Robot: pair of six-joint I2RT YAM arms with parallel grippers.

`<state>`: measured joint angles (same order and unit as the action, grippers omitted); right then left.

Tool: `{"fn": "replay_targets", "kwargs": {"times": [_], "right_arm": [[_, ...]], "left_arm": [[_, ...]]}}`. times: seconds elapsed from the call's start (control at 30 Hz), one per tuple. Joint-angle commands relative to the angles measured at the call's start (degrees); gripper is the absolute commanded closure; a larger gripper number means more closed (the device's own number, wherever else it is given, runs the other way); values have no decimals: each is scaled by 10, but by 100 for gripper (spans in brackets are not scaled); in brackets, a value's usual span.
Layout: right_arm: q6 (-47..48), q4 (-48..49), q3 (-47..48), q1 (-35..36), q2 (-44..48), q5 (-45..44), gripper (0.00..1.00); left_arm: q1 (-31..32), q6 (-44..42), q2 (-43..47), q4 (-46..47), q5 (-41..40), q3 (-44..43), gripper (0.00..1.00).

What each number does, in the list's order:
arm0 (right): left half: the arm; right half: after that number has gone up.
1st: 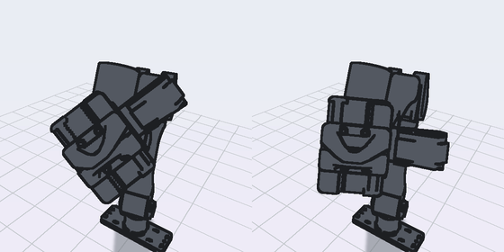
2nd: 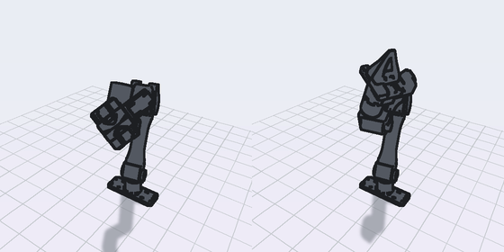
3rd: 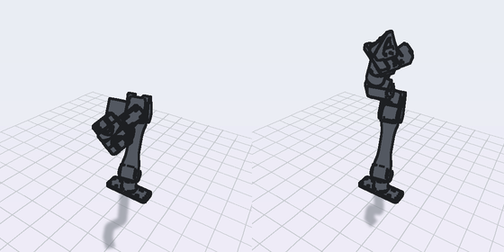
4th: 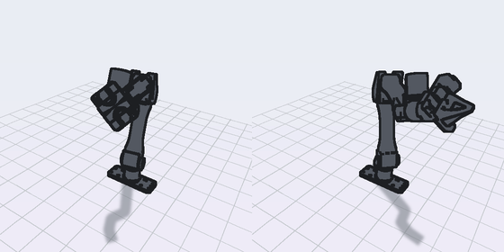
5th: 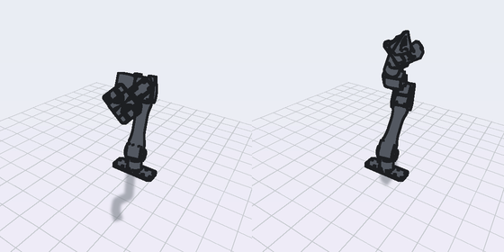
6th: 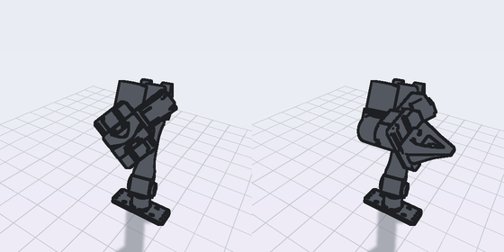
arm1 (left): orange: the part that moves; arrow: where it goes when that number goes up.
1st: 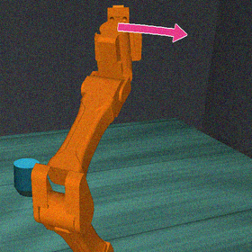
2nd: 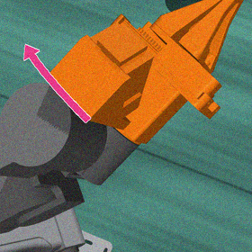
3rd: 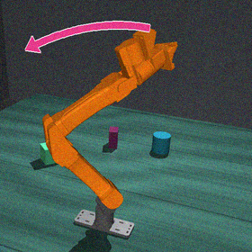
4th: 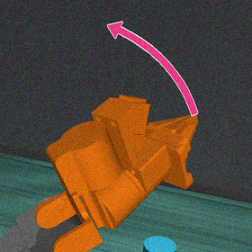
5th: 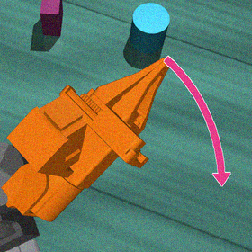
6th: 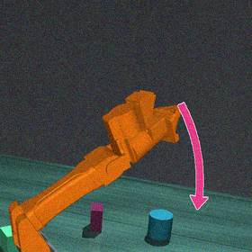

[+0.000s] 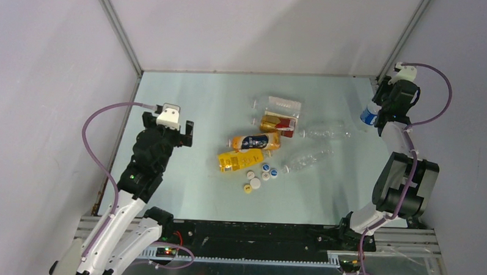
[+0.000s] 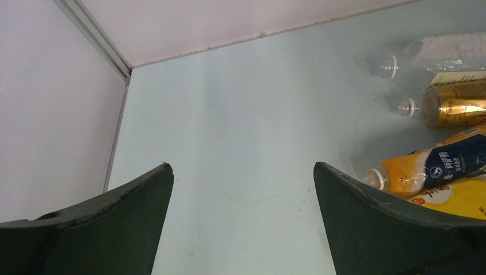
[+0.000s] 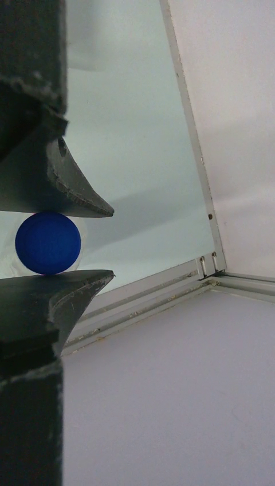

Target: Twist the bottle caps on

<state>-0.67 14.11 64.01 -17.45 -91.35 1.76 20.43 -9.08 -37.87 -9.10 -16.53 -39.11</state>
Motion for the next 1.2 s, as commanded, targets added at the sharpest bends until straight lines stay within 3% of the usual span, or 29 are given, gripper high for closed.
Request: {"fn": "replay_targets", "kwargs": {"times": [0.0, 0.77, 0.83, 0.87, 0.93, 1.17], "right_arm": [[23, -1, 6, -4, -8, 2, 71], [27, -1, 6, -4, 3, -11, 31], [26, -4, 6, -4, 7, -17, 25], [26, -6, 6, -4, 10, -17, 7], [26, -10, 6, -4, 17, -31, 1], [18, -38, 6, -4, 46, -54, 1]], "left_arm": [[-5, -9, 1, 18, 14, -5, 0], [-6, -9, -8, 17, 28, -8, 0], [-6, -9, -7, 16, 28, -8, 0], [-6, -9, -7, 15, 30, -9, 0], [-6, -7, -6, 15, 33, -9, 0], [-6, -6, 0, 13, 35, -10, 0]]}}
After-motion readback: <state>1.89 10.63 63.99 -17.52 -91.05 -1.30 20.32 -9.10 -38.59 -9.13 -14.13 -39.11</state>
